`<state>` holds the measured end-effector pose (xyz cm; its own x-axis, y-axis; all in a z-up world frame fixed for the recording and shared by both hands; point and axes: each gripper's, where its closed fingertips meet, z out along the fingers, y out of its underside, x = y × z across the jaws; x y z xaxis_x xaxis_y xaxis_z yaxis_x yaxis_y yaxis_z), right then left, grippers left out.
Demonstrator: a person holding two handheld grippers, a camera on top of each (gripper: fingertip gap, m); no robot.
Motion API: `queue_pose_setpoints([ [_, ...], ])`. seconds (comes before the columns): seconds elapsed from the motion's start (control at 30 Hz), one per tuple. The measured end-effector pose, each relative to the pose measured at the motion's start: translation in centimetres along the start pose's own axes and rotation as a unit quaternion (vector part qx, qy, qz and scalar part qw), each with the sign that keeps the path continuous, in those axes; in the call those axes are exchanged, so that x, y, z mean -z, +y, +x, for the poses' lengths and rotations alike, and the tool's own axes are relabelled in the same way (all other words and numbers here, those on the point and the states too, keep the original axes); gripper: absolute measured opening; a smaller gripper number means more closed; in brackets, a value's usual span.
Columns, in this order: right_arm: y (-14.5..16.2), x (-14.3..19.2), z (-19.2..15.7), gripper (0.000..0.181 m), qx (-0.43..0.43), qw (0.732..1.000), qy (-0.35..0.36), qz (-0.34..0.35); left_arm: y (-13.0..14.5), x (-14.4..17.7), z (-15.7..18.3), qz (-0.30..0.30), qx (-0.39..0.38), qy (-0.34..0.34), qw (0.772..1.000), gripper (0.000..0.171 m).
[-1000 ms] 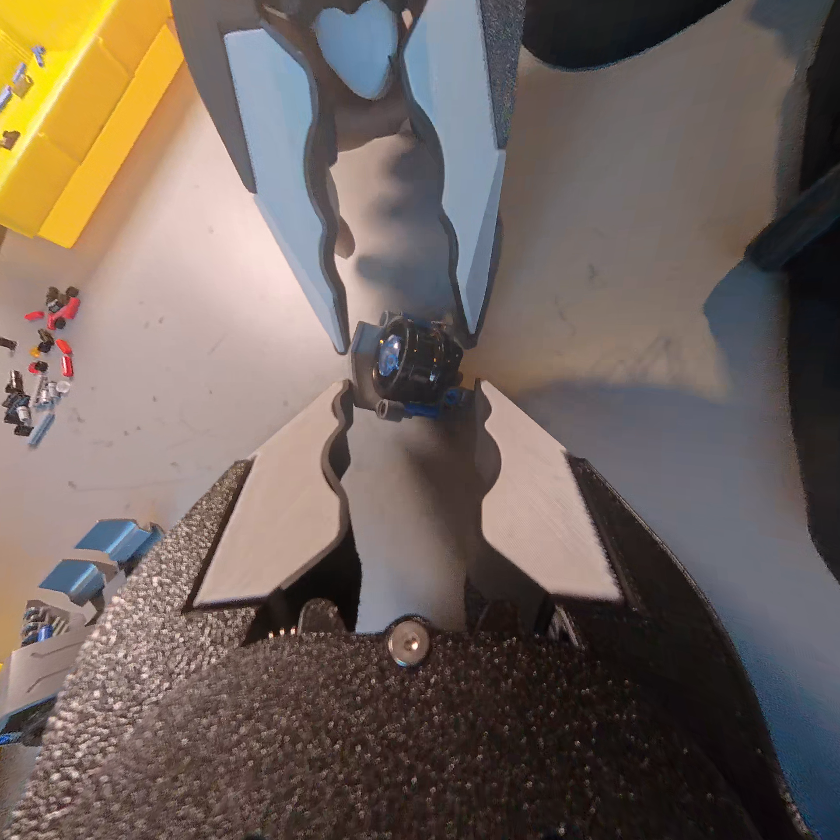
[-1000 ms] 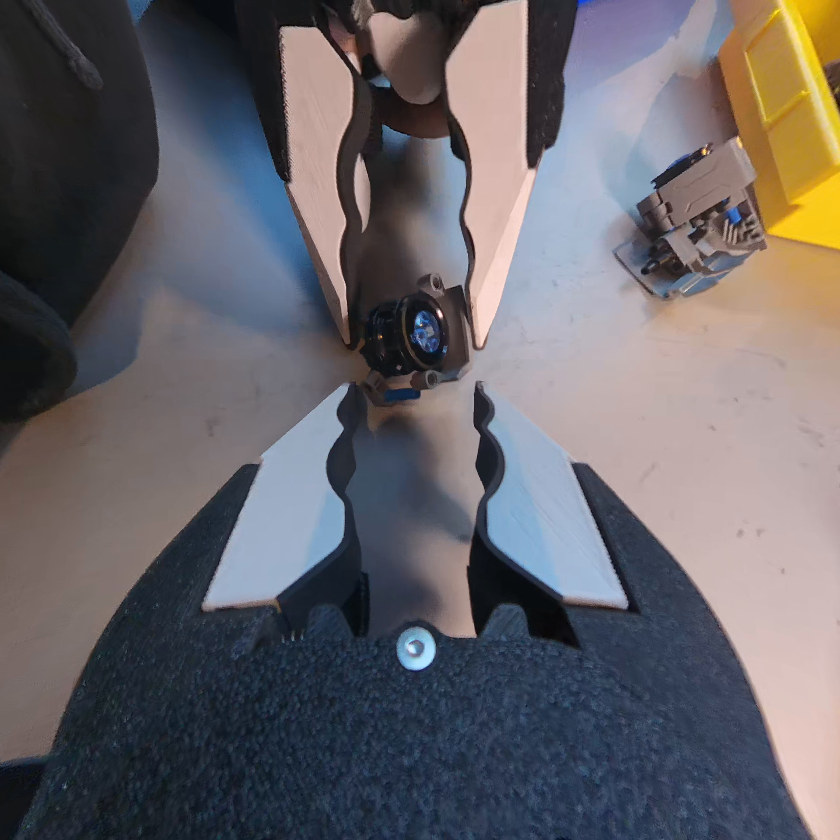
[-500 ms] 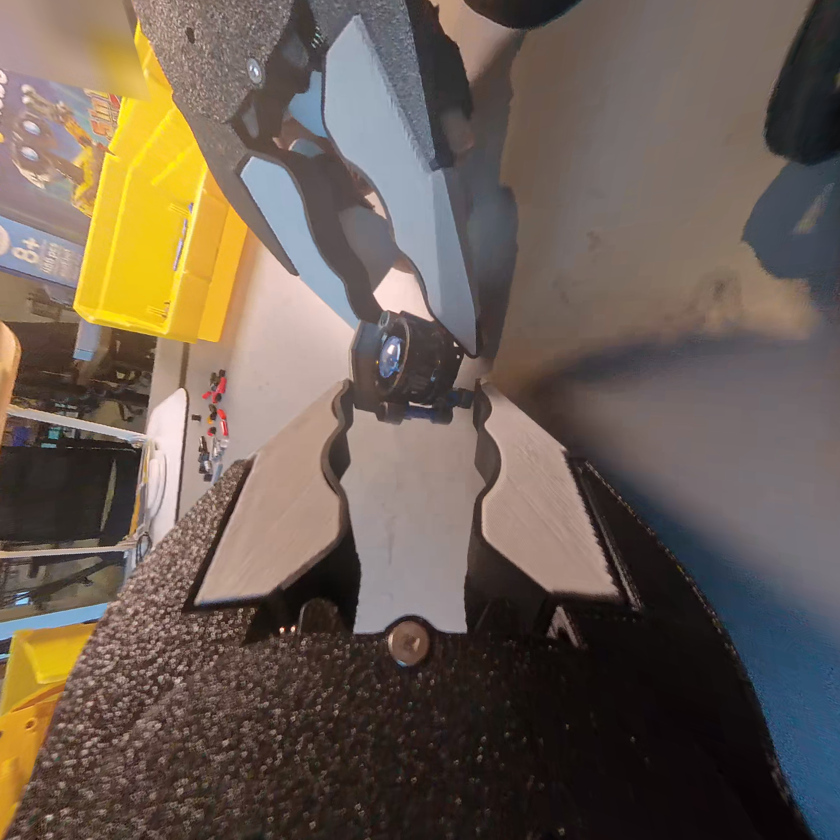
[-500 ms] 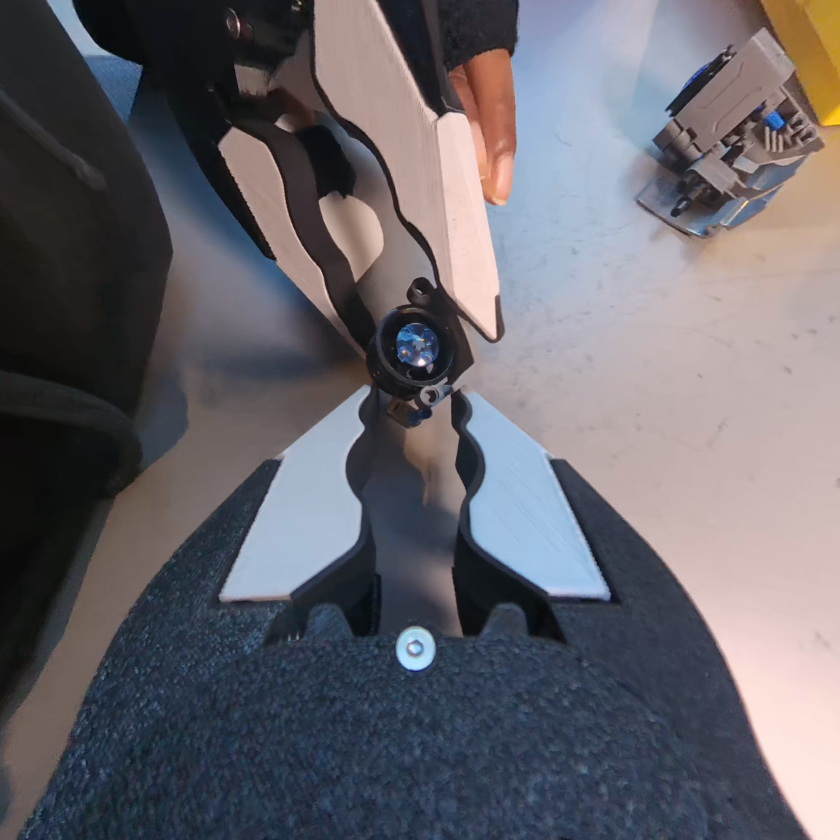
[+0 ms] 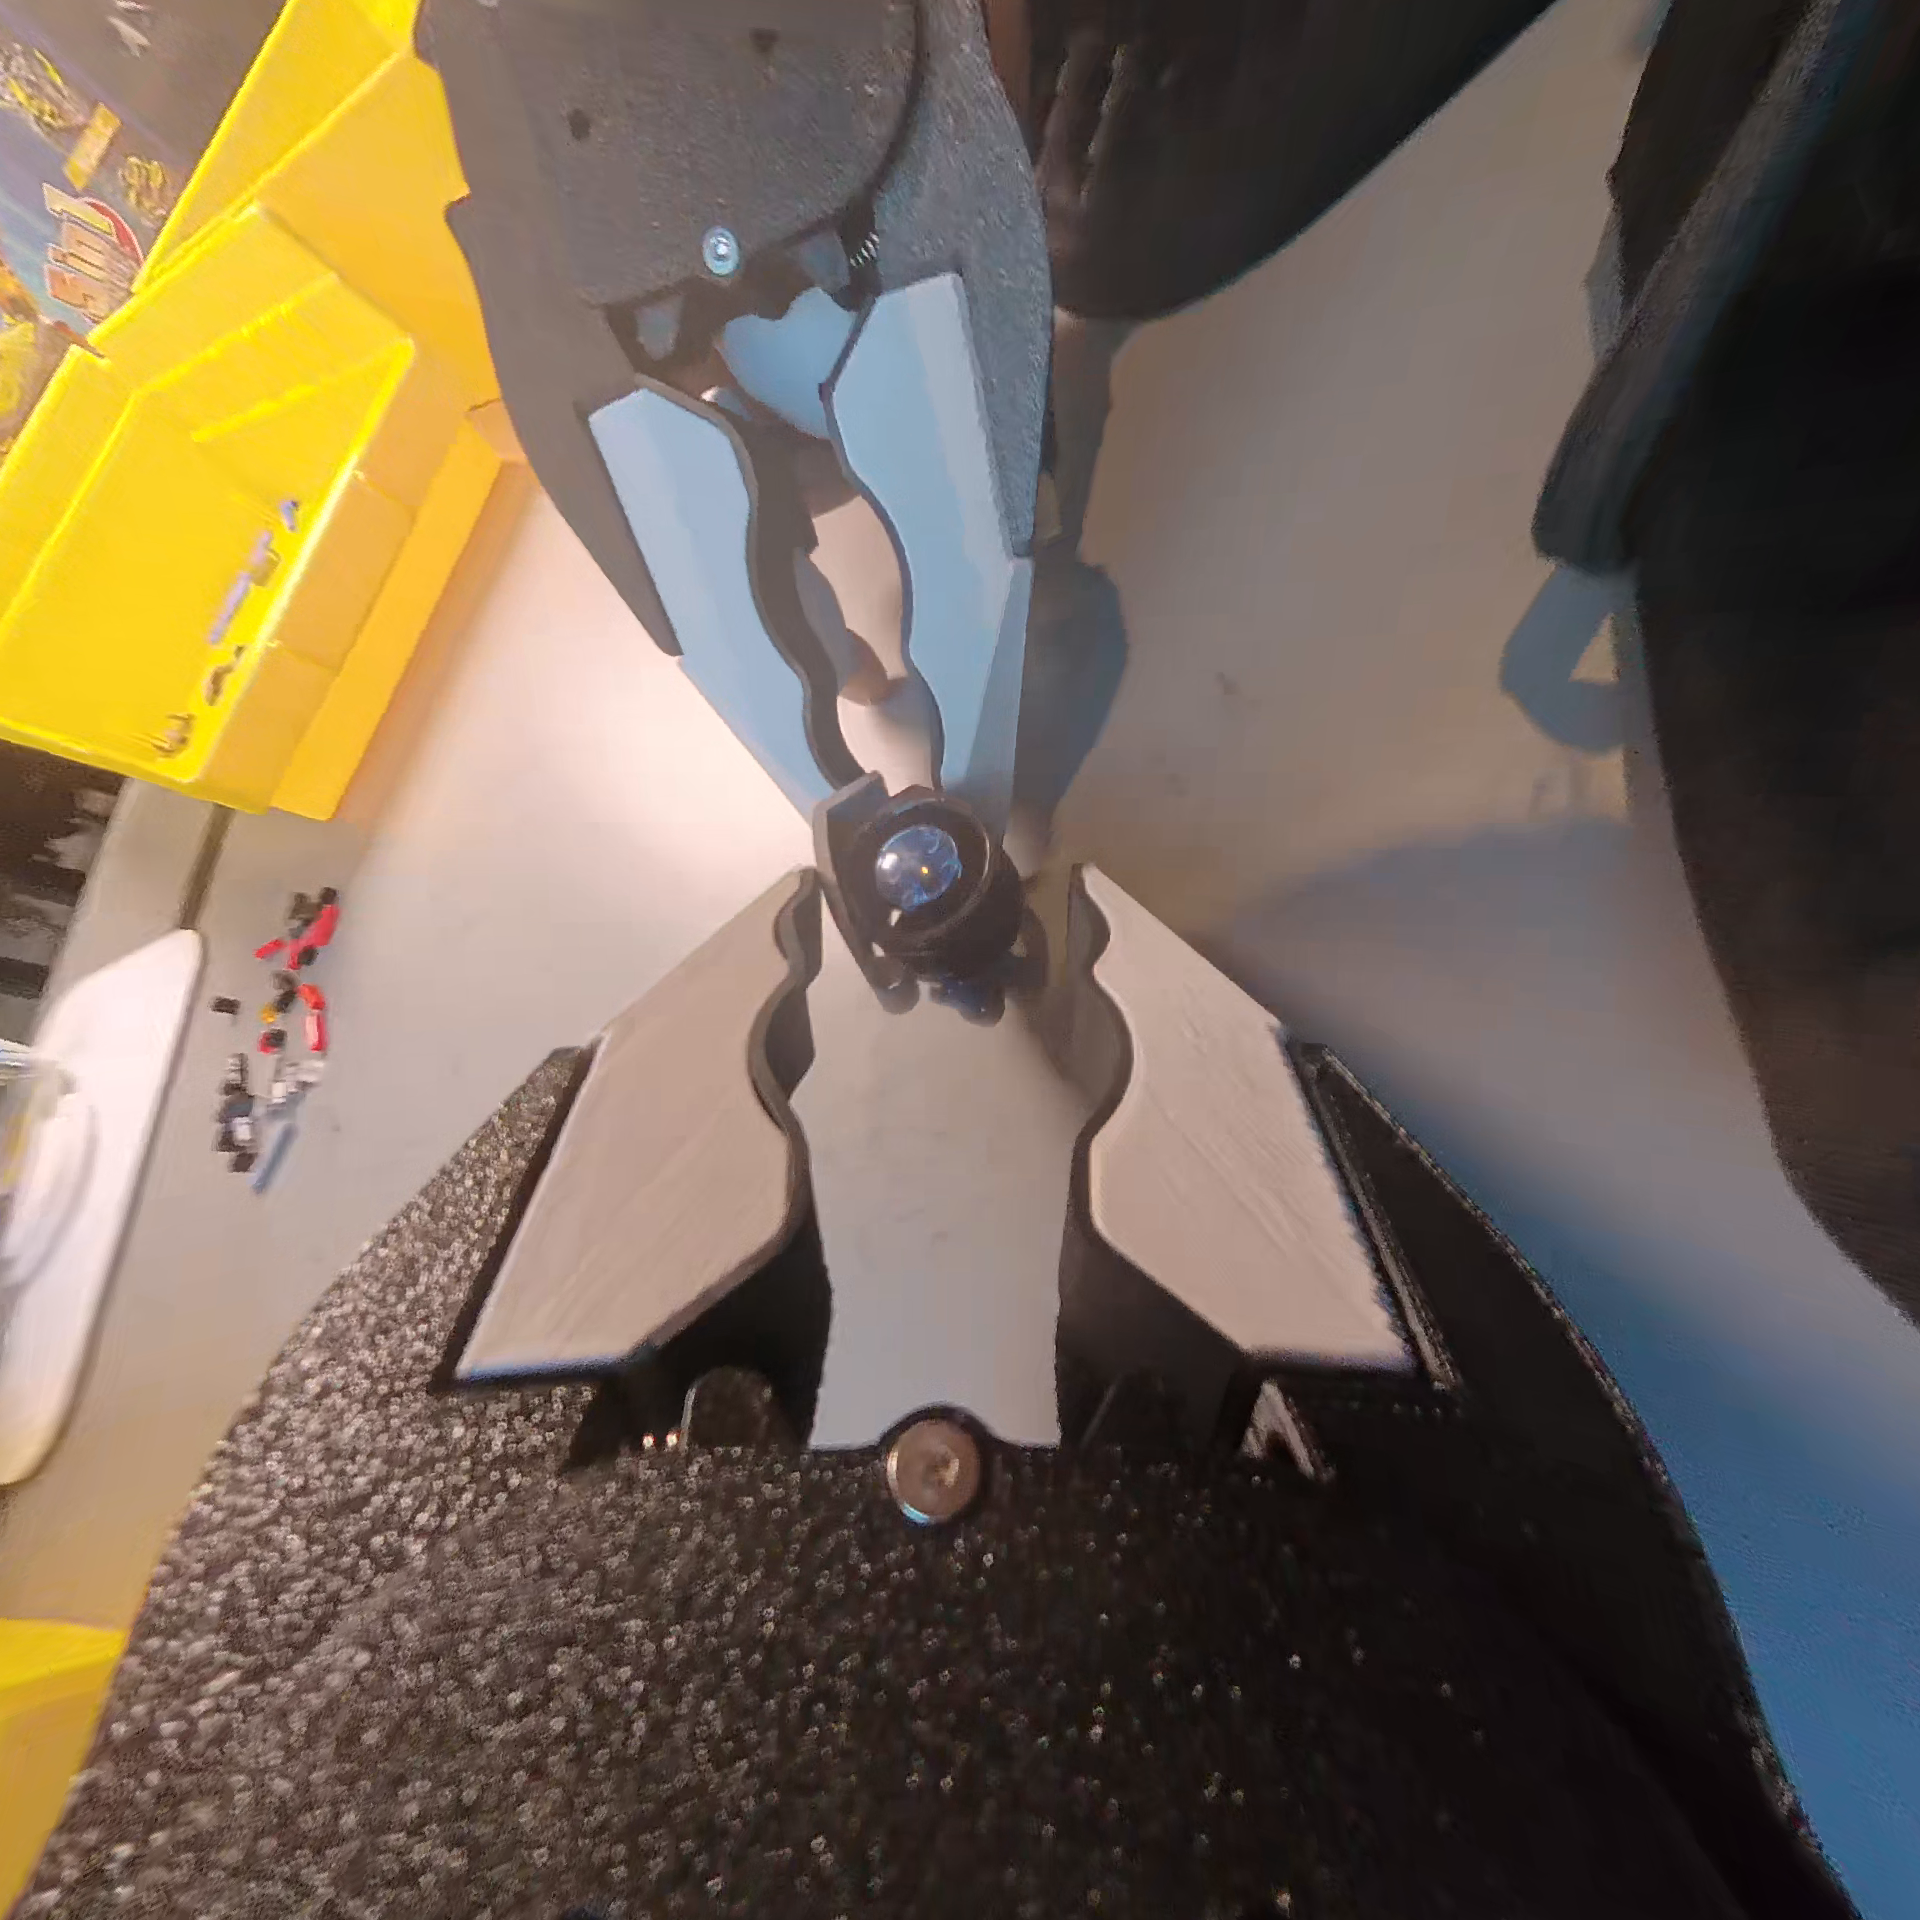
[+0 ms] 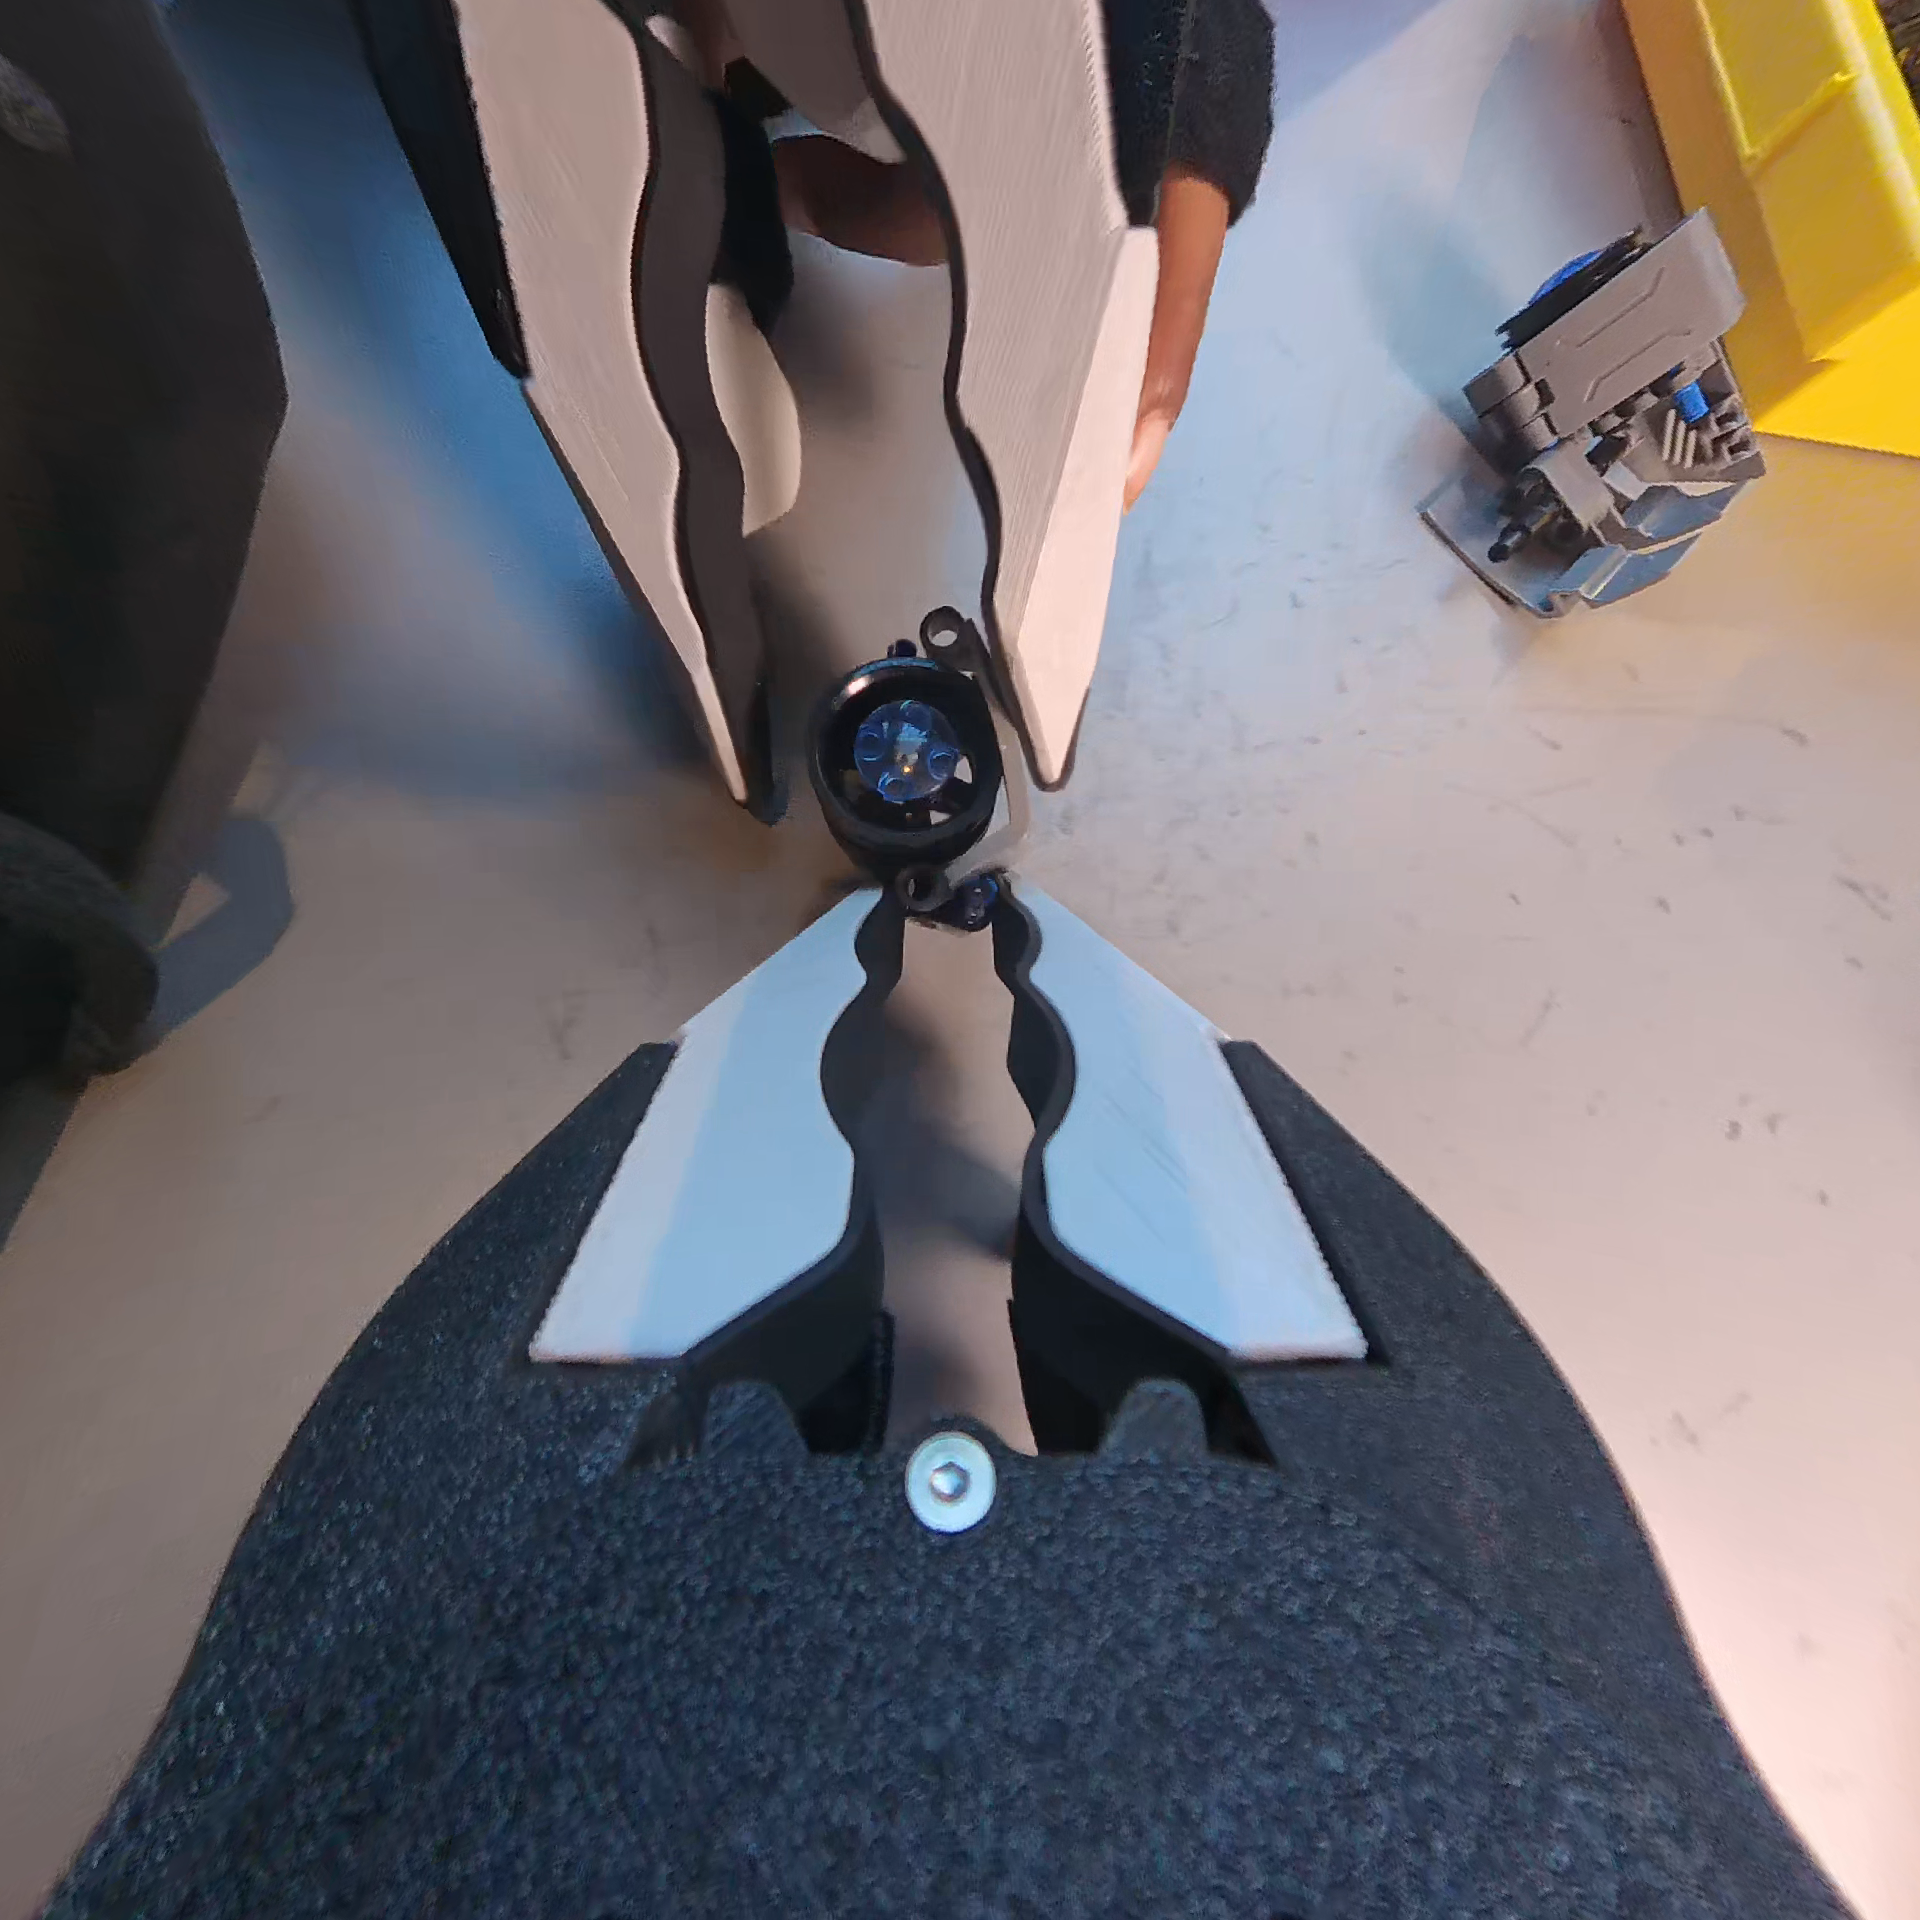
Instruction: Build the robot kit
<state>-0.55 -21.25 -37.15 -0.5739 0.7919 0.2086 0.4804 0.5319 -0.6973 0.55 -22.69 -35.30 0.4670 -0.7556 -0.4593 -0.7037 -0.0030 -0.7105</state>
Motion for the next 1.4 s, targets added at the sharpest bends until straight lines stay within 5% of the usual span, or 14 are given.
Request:
queue_pose_setpoints([
  [0.23, 0.1, 0.0, -0.1, 0.016, -0.012, 1.0, 0.006, -0.012, 0.0, 0.5, -0.7, 0.023, 0.134, 0.035, 0.99, 0.043],
  [0.87, 0.2, 0.5, -0.4, 0.029, -0.014, 1.0, -0.009, 0.017, 0.5, 0.0, -0.4, 0.003, 0.157, 0.06, 0.986, 0.032],
  [0.93, -0.2, 0.3, -0.3, 0.015, -0.012, 1.0, 0.001, 0.018, 0.6, 0.0, -0.4, 0.002, 0.152, 0.057, 0.987, 0.032],
  [1.4, 0.1, 0.5, -0.6, 0.014, -0.021, 0.999, 0.028, -0.004, 0.5, 2.7, -1.6, 0.043, 0.229, 0.098, 0.968, 0.026],
])
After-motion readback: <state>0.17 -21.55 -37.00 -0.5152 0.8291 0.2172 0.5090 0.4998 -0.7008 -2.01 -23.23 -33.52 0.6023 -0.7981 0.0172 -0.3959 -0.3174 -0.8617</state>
